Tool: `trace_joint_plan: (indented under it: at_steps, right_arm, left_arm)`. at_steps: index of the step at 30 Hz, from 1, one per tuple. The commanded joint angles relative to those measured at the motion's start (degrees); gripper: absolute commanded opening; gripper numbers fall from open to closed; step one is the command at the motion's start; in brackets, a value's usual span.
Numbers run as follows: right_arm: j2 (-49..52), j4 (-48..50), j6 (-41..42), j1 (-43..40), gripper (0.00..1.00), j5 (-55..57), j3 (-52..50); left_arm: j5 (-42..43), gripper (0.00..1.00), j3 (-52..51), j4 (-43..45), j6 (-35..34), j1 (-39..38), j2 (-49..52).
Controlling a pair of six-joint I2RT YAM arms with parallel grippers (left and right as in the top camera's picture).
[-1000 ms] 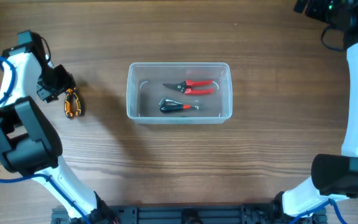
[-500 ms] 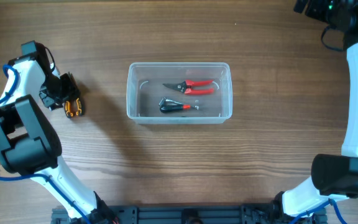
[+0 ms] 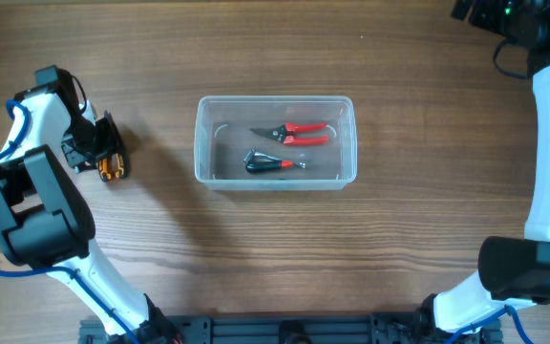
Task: Pack container
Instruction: 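Close the left gripper on the orange pliers handles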
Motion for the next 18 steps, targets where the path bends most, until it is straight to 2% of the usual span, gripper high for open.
trace_joint_plan:
  at_steps: [1, 7, 11, 18]
  right_arm:
    - [0.2, 0.1, 1.1, 0.1, 1.0, 0.8, 0.0]
    - [0.2, 0.1, 1.1, 0.1, 1.0, 0.8, 0.0]
    - [0.2, 0.1, 1.1, 0.1, 1.0, 0.8, 0.0]
    - [0.2, 0.1, 1.1, 0.1, 1.0, 0.8, 0.0]
  left_arm:
    - [-1.0, 0.65, 3.7, -1.3, 0.9, 0.0, -0.9]
    - [0.4, 0.63, 5.9, -2.6, 0.2, -0.6, -3.1]
    - [3.4, 0.56, 5.9, -3.7, 0.2, -3.0, -3.2]
    - [1.5, 0.58, 5.9, -2.1, 0.2, -8.7, -3.2]
